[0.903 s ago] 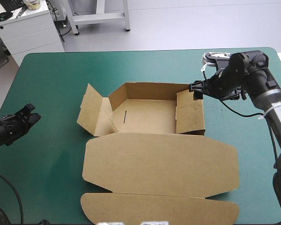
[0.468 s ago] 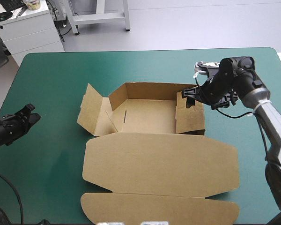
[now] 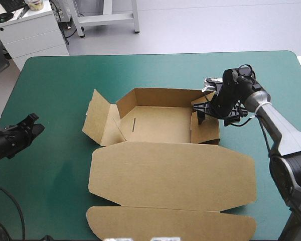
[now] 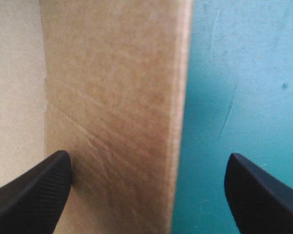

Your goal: Fold the box

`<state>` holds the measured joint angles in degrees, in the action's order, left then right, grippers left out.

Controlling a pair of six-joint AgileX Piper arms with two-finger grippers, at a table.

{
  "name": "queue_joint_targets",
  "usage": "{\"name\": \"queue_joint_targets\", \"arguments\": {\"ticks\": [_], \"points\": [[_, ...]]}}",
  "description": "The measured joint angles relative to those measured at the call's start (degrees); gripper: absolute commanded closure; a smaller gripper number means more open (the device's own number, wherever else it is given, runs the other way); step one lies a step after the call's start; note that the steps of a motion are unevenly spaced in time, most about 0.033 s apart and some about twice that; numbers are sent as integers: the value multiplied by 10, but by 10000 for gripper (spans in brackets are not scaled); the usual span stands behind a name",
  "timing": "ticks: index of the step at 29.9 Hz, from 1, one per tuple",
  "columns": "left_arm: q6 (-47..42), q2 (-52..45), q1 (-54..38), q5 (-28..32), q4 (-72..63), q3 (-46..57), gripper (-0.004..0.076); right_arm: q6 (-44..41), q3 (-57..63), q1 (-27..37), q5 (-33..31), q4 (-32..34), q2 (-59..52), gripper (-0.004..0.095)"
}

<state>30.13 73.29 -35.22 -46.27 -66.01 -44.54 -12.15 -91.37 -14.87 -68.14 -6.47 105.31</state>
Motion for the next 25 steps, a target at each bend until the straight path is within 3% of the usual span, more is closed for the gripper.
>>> {"name": "queue_joint_targets", "arguments": {"ticks": [3,8,19,25], "points": [[0,0,0,3,0,0,734,-8,0,0,-4,0,1,346],[0,0,0,4,-1,0,734,-10,0,0,-15,0,1,918],[0,0,0,4,-1,0,734,-4,-7,1,-20,14,-3,915],[0,0,0,4,-1,0,734,30,-12,0,-23,39,-92,916]]}}
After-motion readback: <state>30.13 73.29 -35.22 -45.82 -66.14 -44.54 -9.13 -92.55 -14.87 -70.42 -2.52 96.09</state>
